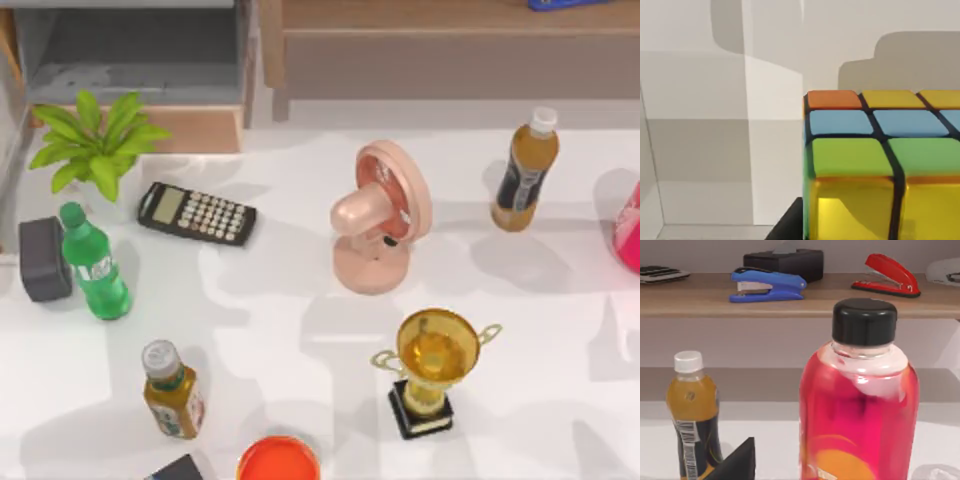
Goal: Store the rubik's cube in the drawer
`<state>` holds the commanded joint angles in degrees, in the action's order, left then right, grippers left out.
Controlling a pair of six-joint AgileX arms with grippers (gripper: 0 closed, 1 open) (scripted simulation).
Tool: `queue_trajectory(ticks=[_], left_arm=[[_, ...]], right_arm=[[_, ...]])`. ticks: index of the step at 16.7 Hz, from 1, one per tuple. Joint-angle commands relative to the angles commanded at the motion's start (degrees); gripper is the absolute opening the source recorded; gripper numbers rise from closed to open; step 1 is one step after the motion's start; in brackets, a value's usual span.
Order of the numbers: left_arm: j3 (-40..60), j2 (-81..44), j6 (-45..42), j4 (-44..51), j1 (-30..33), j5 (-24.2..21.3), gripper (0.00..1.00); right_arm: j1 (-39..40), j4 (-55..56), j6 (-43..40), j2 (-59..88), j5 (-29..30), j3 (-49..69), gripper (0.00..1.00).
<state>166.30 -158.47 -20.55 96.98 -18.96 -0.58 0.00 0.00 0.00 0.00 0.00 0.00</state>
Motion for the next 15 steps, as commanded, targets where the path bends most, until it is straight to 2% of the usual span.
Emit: queue_trajectory(ticks=[7, 15], left_arm=[[-0.05, -1.12, -0.41, -0.28, -0.03, -0.35, 0.0], [-0.05, -1.12, -0.41, -0.28, -0.03, -0.35, 0.6]], right_arm=[[0.0, 0.0, 0.0, 0.0, 0.0, 0.0, 1.0], [0.0, 0.0, 0.0, 0.0, 0.0, 0.0, 1.0]])
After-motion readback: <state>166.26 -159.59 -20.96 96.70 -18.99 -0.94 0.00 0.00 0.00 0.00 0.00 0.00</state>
